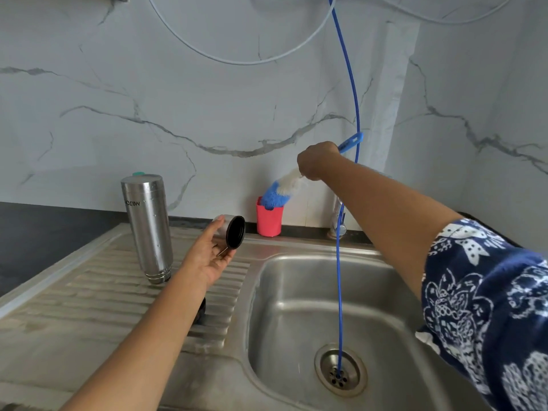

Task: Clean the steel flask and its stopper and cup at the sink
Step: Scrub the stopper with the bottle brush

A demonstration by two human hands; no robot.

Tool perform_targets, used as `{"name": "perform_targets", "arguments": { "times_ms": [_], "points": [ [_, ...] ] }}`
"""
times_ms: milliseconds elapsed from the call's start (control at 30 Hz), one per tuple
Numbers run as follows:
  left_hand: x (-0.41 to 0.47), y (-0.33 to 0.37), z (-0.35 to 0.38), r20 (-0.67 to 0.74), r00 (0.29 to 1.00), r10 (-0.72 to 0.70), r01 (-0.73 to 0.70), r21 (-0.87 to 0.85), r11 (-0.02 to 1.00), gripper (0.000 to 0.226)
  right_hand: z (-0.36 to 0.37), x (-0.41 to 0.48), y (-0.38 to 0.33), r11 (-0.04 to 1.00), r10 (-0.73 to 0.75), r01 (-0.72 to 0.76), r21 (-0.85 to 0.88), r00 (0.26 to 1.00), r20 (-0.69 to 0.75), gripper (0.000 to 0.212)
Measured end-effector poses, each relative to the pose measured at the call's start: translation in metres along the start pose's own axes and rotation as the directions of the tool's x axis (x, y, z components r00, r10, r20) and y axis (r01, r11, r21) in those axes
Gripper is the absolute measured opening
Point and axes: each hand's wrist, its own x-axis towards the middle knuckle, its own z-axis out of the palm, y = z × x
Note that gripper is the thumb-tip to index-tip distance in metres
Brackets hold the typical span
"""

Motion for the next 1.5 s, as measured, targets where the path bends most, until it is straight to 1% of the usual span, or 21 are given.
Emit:
{"name": "perform_targets", "arguments": {
  "times_ms": [133, 300, 367, 467, 500, 600, 733, 833, 900, 1000, 1100, 1133, 1200, 1233, 1300, 1367, 1433, 1467, 1500],
  "points": [
    [-0.005, 0.002, 0.001, 0.006, 1.000, -0.025, 0.026, -0.033, 0.999, 0.052, -0.003, -0.014, 0.020, 0.998, 0.043, -0.042, 0.042, 0.999, -0.028, 0.027],
    [-0.008, -0.002, 0.004, 0.015, 0.999, -0.041, 0.042, -0.075, 0.996, 0.056, 0.000, -0.037, 0.041, 0.986, 0.100, -0.094, 0.138, 0.994, -0.043, 0.034],
    [-0.010, -0.004, 0.007, 0.024, 0.999, -0.048, 0.050, -0.071, 0.996, 0.051, 0.004, -0.046, 0.048, 0.975, 0.124, -0.116, 0.191, 0.992, -0.029, 0.037],
    [-0.015, -0.010, 0.012, 0.028, 0.998, -0.062, 0.063, -0.064, 0.996, 0.036, 0.013, -0.065, 0.059, 0.952, 0.149, -0.139, 0.273, 0.989, -0.015, 0.038],
    [-0.015, -0.012, 0.014, 0.025, 0.998, -0.062, 0.064, -0.063, 0.996, 0.036, 0.016, -0.073, 0.063, 0.942, 0.160, -0.148, 0.301, 0.987, -0.018, 0.037],
    [-0.017, -0.020, 0.021, 0.016, 0.998, -0.065, 0.066, -0.069, 0.995, 0.045, 0.028, -0.106, 0.076, 0.908, 0.204, -0.177, 0.379, 0.978, -0.032, 0.034],
    [-0.019, -0.035, 0.031, 0.010, 0.997, -0.080, 0.081, -0.089, 0.993, 0.041, 0.047, -0.159, 0.093, 0.846, 0.223, -0.189, 0.499, 0.975, -0.008, 0.035],
    [-0.022, -0.048, 0.040, 0.014, 0.994, -0.105, 0.105, -0.080, 0.991, 0.034, 0.060, -0.205, 0.102, 0.769, 0.168, -0.155, 0.620, 0.985, 0.038, 0.041],
    [-0.023, -0.058, 0.047, 0.027, 0.991, -0.127, 0.129, -0.060, 0.990, 0.031, 0.071, -0.232, 0.106, 0.679, 0.129, -0.152, 0.718, 0.988, 0.088, 0.044],
    [-0.025, -0.074, 0.053, 0.050, 0.987, -0.150, 0.152, -0.020, 0.988, 0.032, 0.093, -0.257, 0.115, 0.569, 0.071, -0.143, 0.810, 0.990, 0.124, 0.038],
    [-0.024, -0.090, 0.055, 0.069, 0.982, -0.174, 0.174, -0.005, 0.985, 0.039, 0.112, -0.272, 0.120, 0.527, 0.022, -0.108, 0.843, 0.993, 0.114, 0.037],
    [-0.024, -0.094, 0.056, 0.078, 0.979, -0.189, 0.189, 0.001, 0.982, 0.044, 0.116, -0.275, 0.120, 0.529, 0.010, -0.091, 0.844, 0.995, 0.102, 0.038],
    [-0.022, -0.101, 0.056, 0.090, 0.972, -0.216, 0.216, 0.011, 0.976, 0.051, 0.122, -0.279, 0.119, 0.569, 0.005, -0.072, 0.819, 0.996, 0.084, 0.042],
    [-0.022, -0.104, 0.056, 0.095, 0.970, -0.225, 0.225, 0.016, 0.974, 0.052, 0.121, -0.282, 0.116, 0.612, 0.002, -0.062, 0.789, 0.997, 0.077, 0.045],
    [-0.022, -0.108, 0.055, 0.112, 0.963, -0.244, 0.241, 0.041, 0.970, 0.053, 0.121, -0.284, 0.107, 0.751, 0.005, -0.020, 0.660, 1.000, 0.025, 0.047],
    [-0.024, -0.111, 0.055, 0.130, 0.958, -0.255, 0.247, 0.079, 0.966, 0.054, 0.121, -0.285, 0.097, 0.856, 0.017, 0.017, 0.517, 0.998, -0.061, 0.050],
    [-0.024, -0.113, 0.054, 0.130, 0.957, -0.261, 0.248, 0.104, 0.963, 0.052, 0.126, -0.280, 0.087, 0.925, 0.012, 0.049, 0.377, 0.987, -0.158, 0.051],
    [-0.024, -0.113, 0.053, 0.122, 0.956, -0.266, 0.253, 0.112, 0.961, 0.051, 0.132, -0.276, 0.084, 0.947, -0.012, 0.092, 0.307, 0.968, -0.252, 0.054],
    [-0.024, -0.113, 0.052, 0.113, 0.955, -0.273, 0.260, 0.118, 0.958, 0.050, 0.139, -0.273, 0.082, 0.957, -0.048, 0.148, 0.250, 0.929, -0.368, 0.058]
  ]
}}
